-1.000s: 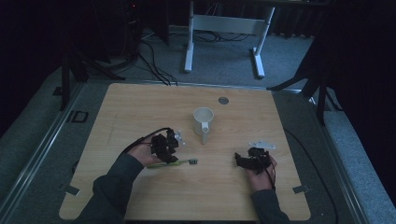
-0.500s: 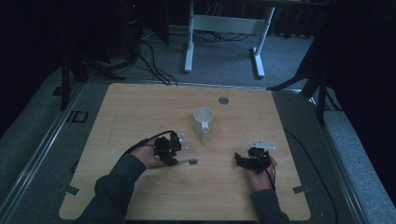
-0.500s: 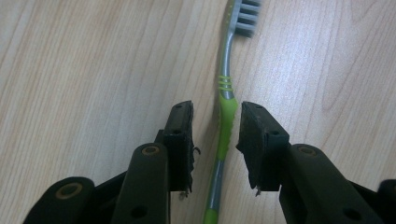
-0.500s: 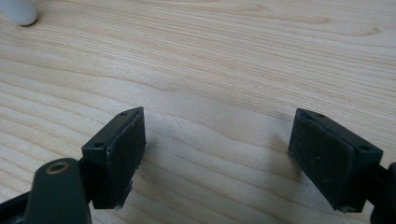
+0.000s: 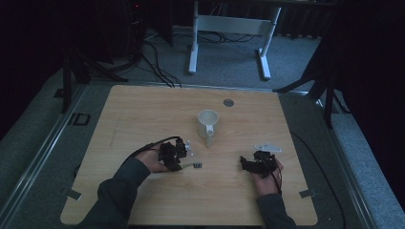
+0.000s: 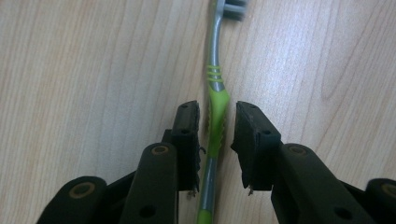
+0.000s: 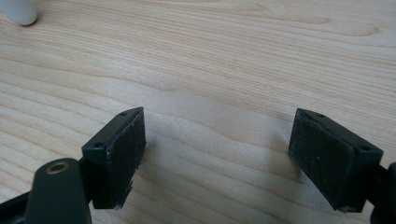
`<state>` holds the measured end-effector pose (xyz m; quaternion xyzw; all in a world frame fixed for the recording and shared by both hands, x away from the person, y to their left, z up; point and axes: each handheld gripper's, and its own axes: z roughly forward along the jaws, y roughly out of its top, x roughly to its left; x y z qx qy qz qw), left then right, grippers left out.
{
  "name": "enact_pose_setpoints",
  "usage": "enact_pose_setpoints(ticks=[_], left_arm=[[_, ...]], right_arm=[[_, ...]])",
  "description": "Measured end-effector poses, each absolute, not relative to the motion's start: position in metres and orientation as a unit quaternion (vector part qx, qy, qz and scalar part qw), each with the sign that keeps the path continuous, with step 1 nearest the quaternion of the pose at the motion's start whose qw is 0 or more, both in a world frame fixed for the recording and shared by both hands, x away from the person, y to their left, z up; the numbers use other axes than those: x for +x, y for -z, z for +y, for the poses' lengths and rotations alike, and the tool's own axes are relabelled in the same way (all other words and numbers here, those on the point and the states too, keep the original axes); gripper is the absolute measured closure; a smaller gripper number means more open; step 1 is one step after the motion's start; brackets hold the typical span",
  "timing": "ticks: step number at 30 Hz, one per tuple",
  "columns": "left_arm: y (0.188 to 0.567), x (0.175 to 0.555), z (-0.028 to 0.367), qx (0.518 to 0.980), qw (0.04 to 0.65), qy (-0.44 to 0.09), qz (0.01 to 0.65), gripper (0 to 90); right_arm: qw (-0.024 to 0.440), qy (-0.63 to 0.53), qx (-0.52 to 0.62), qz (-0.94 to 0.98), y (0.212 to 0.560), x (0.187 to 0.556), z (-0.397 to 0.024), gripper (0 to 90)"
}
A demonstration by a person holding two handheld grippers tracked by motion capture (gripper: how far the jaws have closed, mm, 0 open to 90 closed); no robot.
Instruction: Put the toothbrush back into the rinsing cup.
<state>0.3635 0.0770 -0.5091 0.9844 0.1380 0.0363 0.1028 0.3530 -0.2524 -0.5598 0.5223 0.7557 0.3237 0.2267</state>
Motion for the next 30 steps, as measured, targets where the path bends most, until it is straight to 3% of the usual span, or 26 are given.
enact_pose_setpoints(ticks=[13, 21, 30], left_arm=[[0.5163, 0.3644, 0.0731, 0.988, 0.081, -0.038, 0.128, 74.0], [0.5171, 0.3650, 0.0720, 0.989, 0.075, -0.029, 0.120, 80.4], [0.5095, 0.3657, 0.0757, 0.987, 0.095, -0.023, 0.123, 81.3]], right_arm=[[0.227, -0.324, 0.522, 0.756, 0.5598, 0.3530, -0.2524, 18.5], [0.227, -0.324, 0.522, 0.756, 0.5598, 0.3530, -0.2524, 18.4], [0.227, -0.324, 0.522, 0.756, 0.5598, 0.3530, -0.2524, 18.5]])
